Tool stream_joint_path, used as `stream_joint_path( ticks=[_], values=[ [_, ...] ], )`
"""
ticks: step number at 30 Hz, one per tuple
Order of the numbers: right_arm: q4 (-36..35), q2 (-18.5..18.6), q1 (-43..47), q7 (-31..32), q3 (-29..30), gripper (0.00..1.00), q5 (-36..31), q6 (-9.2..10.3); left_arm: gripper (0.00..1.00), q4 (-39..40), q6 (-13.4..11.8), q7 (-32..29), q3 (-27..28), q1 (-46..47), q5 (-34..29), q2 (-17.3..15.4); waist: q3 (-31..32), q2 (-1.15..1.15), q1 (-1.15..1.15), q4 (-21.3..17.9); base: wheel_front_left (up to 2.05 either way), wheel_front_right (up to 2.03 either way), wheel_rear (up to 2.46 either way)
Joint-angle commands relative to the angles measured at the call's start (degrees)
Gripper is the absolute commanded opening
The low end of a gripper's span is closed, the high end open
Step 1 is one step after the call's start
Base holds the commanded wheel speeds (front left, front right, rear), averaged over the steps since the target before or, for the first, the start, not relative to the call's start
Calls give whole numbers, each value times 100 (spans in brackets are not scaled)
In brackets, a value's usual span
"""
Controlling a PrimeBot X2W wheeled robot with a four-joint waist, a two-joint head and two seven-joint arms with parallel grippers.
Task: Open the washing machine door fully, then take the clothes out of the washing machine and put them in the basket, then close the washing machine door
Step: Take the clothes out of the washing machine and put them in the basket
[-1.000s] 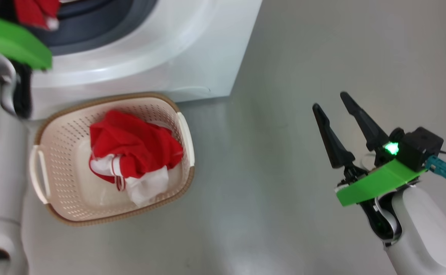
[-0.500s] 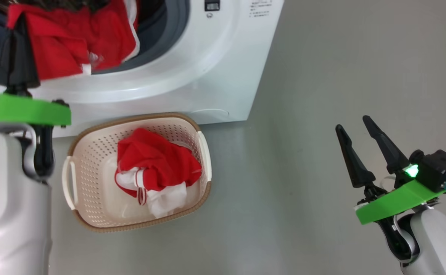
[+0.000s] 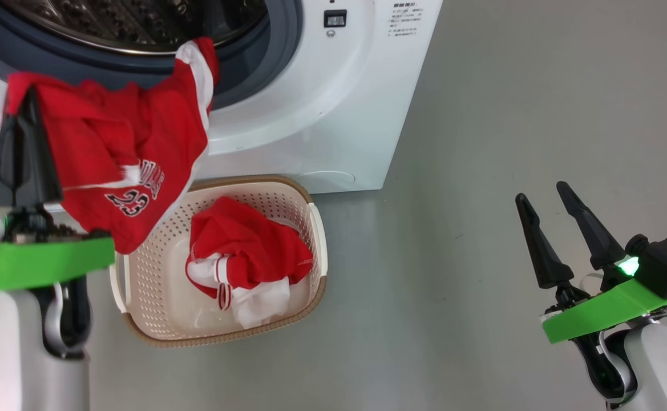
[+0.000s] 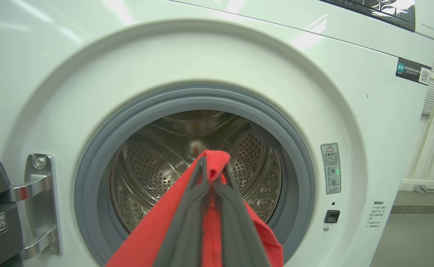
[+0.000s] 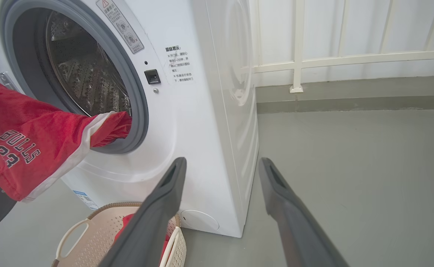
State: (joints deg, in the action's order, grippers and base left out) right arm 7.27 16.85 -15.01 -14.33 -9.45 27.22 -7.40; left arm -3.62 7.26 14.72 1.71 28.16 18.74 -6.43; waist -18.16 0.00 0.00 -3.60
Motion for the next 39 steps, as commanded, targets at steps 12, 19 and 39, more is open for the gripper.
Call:
stream_joint_path(
  ticks=[12, 19, 39],
  values=[
    [-177, 1, -4, -67, -95, 100, -69, -9, 0, 83, -58, -43, -200, -684, -93, -37, -245, 0, 0, -44, 0, 0, 0],
    [-212, -57, -122, -67, -110, 100, -107, -9, 0, -1441, -10, 16, -538, -418, -181, -26, -480, 0, 0, -100, 0, 0, 0],
    [-248, -318, -556, -67, -348, 100, -195, -9, 0, -4588, 22, 28, -1431, 841, -597, -344, -1303, 0, 0, -557, 0, 0, 0]
  ],
)
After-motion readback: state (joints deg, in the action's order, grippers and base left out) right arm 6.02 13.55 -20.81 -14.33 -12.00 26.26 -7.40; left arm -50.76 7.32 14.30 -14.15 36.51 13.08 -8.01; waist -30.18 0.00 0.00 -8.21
